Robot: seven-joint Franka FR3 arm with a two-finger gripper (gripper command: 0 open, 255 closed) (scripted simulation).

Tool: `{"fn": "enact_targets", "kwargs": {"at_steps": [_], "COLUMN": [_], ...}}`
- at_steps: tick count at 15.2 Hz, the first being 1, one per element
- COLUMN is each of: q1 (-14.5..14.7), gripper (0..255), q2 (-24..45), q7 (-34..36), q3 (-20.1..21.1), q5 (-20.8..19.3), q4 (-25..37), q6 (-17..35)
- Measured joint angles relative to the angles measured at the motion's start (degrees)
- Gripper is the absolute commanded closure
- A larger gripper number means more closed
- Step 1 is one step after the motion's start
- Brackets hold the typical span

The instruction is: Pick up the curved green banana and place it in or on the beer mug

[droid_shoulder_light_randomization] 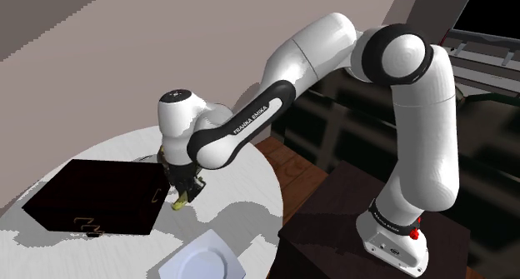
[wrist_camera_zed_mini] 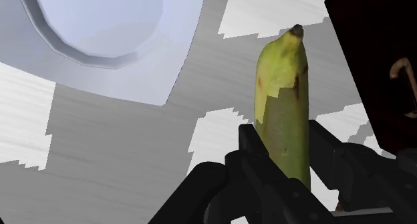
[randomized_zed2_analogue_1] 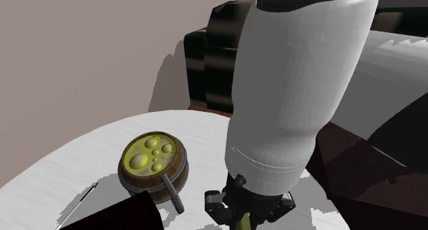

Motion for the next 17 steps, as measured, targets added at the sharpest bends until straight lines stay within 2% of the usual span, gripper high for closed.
{"fn": "enact_targets", "kwargs": {"at_steps": [11, 14, 17], "q1": [-1.5, -2.3, -2.5], "gripper": [255, 255, 255], "q2": [-4.3, -2.6, 1.5], "q7": [-1.7, -3.7, -6.1], "q3": [2.1, 1.4, -0.2], "q5": [3.2, 2.9, 1.7], "q4": [2.5, 6.0, 12.2], "q6": [-6.3, -8.3, -10.8]}}
